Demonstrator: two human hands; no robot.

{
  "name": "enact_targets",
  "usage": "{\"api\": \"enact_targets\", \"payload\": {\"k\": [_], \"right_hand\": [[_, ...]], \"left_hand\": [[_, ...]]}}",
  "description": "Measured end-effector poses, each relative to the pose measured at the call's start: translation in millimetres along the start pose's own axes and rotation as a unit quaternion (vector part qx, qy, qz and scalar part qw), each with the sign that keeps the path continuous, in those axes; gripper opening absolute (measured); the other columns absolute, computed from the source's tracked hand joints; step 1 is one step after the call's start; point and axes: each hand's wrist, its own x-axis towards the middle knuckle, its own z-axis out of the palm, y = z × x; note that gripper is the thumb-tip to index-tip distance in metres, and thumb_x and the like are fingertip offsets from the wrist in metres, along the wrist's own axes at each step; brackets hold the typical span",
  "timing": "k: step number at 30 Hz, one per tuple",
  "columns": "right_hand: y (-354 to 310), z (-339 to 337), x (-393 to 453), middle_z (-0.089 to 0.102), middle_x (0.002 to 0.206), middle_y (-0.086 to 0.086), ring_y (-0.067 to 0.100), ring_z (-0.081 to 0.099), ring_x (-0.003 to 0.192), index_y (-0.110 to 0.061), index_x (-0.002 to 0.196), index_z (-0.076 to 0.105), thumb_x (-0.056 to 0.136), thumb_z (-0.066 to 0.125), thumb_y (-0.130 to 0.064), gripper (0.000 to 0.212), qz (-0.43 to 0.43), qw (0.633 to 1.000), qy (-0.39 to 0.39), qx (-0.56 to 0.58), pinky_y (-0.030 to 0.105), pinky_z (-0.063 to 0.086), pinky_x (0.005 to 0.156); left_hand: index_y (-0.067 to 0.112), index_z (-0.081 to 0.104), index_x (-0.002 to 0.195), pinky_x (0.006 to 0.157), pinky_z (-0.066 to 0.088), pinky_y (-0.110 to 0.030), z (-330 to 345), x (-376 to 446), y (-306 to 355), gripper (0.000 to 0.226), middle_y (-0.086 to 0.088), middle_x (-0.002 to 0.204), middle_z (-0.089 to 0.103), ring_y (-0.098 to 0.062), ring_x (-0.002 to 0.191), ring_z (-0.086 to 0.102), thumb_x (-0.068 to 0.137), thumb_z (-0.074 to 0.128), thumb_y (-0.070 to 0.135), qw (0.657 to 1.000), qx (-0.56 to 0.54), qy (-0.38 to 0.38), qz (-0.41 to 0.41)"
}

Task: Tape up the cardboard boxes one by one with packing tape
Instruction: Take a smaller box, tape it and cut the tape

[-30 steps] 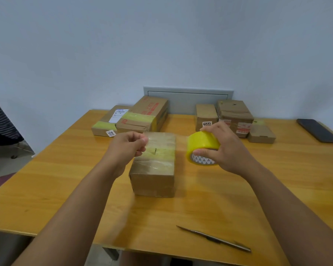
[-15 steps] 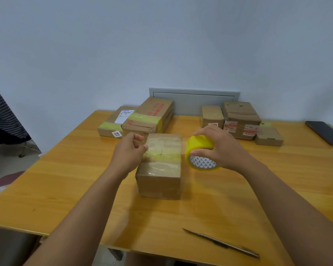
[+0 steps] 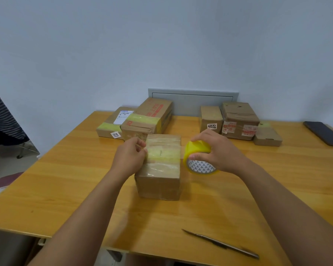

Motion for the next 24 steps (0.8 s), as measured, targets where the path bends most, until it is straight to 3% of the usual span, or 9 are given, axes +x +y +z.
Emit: {"api": "enact_targets", "payload": {"k": [8,13,20,22,24], "right_hand": [[5.9,8.0,-1.7,0.049,0.112,-0.015,0.009,0.05,0.103,-0.03,0.124,0.059,0.078,0.072,-0.052,0.053,0.003,1.0,-0.006,0.007,0.03,0.044,0.083],[9.9,11.0,-2.9,0.046,0.112,-0.018,0.006,0.047,0.103,-0.031,0.126,0.058,0.079,0.071,-0.053,0.054,0.006,1.0,-0.008,0.004,0.028,0.042,0.083],[14.5,15.5,-7.7,0.047,0.114,-0.017,0.007,0.049,0.104,-0.031,0.125,0.058,0.079,0.07,-0.055,0.053,0.008,1.0,-0.007,0.012,0.029,0.044,0.085],[15.5,16.2,-8.4,0.048,0.114,-0.018,0.006,0.049,0.104,-0.032,0.125,0.058,0.079,0.07,-0.054,0.053,0.008,1.0,-0.004,0.014,0.029,0.044,0.085],[15.7,16.6,-8.8,0.047,0.114,-0.018,0.006,0.049,0.104,-0.031,0.125,0.058,0.079,0.071,-0.054,0.052,0.007,1.0,-0.001,0.015,0.029,0.044,0.085]], "left_hand": [[0.027,0.063,0.096,0.058,0.036,-0.028,2.4,-0.2,-1.4,0.011,0.002,0.082,0.057,-0.016,0.079,0.054,0.094,0.059,0.016,1.0,0.014,-0.016,0.005],[0.033,0.061,0.111,0.076,0.038,-0.029,5.5,-2.7,-1.4,0.022,0.0,0.112,0.046,-0.014,0.094,0.05,0.096,0.056,0.018,0.999,0.042,-0.011,0.024],[0.03,0.07,0.106,0.074,0.037,-0.027,11.1,-8.2,2.0,0.03,0.005,0.111,0.047,-0.012,0.094,0.045,0.101,0.045,0.013,0.997,0.069,0.011,0.035],[0.03,0.07,0.112,0.071,0.041,-0.03,11.0,-12.8,2.6,0.031,0.008,0.109,0.047,-0.015,0.099,0.05,0.101,0.045,0.013,0.994,0.097,0.019,0.044],[0.029,0.068,0.12,0.076,0.043,-0.033,10.5,-18.0,4.6,0.034,0.006,0.12,0.049,-0.018,0.113,0.048,0.098,0.046,0.014,0.982,0.178,0.012,0.067]]}}
